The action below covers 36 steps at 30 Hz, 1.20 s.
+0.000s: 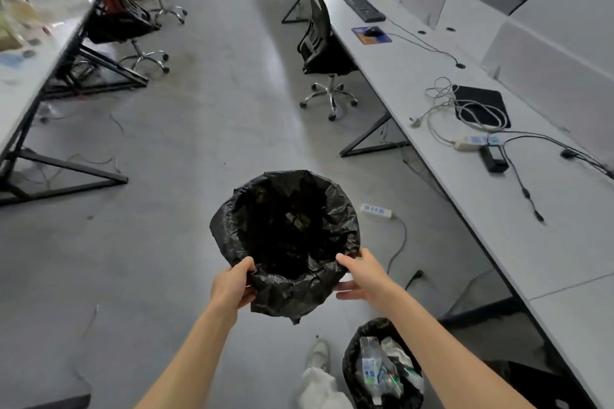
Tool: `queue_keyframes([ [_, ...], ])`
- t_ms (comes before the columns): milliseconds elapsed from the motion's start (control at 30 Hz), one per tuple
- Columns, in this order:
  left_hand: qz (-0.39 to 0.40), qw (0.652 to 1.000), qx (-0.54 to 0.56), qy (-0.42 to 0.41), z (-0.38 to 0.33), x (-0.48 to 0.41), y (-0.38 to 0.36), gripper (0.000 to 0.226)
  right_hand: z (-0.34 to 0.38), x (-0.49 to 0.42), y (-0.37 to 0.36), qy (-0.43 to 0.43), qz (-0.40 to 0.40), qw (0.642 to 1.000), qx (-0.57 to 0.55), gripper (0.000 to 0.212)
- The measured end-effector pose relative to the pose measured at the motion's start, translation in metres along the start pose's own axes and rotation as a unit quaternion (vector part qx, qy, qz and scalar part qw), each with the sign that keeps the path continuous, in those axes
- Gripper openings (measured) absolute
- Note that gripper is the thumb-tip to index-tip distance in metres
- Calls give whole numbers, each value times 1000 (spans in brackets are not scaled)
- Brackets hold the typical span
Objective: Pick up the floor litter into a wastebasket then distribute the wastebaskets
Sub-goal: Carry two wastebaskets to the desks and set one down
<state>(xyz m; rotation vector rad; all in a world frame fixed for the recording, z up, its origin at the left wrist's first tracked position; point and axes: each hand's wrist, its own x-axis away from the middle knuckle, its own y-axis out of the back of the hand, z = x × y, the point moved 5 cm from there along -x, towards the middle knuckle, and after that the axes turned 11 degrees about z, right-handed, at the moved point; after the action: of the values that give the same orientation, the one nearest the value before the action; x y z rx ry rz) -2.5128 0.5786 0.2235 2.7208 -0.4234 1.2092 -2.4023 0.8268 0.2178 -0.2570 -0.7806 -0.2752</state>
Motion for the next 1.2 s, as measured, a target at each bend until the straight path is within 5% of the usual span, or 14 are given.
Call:
queue_keyframes([
  [700,59,974,-219,7,-293,-265,-14,29,265,-310,54,-19,-117,993,11,42],
  [1200,51,957,-286,-6,-606,-531,-16,25,514,-584,81,-61,-160,985,-35,50],
])
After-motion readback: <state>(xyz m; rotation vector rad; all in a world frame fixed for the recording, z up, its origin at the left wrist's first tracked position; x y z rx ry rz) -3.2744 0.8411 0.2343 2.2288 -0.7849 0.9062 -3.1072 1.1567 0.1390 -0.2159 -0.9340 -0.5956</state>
